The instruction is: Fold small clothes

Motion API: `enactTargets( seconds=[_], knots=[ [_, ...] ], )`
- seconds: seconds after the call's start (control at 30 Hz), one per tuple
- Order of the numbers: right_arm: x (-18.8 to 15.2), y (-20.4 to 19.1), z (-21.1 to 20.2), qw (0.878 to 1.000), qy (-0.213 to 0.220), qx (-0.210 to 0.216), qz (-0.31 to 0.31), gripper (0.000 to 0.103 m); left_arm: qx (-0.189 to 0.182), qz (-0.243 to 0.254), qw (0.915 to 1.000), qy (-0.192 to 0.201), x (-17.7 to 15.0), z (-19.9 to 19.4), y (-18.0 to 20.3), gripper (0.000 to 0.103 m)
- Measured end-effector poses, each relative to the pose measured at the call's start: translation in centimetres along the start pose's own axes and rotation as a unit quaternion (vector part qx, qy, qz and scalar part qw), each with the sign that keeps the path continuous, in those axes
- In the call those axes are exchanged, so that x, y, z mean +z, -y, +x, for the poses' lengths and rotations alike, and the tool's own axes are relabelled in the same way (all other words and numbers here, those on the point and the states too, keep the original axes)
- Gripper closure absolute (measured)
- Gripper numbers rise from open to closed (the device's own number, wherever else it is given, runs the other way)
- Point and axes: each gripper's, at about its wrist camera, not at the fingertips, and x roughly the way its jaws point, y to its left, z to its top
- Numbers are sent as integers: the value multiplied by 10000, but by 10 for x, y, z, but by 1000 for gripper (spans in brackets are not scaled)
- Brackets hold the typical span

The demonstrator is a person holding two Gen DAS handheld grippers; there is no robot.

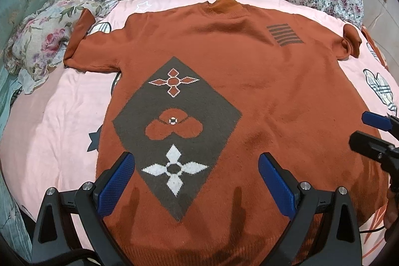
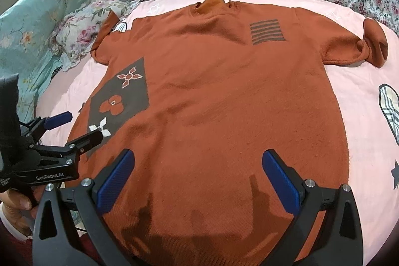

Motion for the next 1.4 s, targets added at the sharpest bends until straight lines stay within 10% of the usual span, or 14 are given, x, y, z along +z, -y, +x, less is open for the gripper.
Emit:
enactTargets(
  seconds=[0.57, 0.97, 1.27, 1.4],
  knots=[
    [35, 101, -20, 9917, 434, -36, 1210, 5, 136, -87, 9999, 53, 37, 21, -9, 3],
    [131, 252, -40, 9598, 1344, -1157, 2174, 10, 99, -11, 9997, -226, 47, 44, 2, 3],
    [195, 346, 7, 9376, 977, -1888, 2753, 19, 176, -18, 9991, -386, 55, 65, 2, 3],
    [199, 361, 22, 9401, 868, -1903, 2691, 68, 153, -10, 9990, -426, 57, 71, 2, 4]
  ],
)
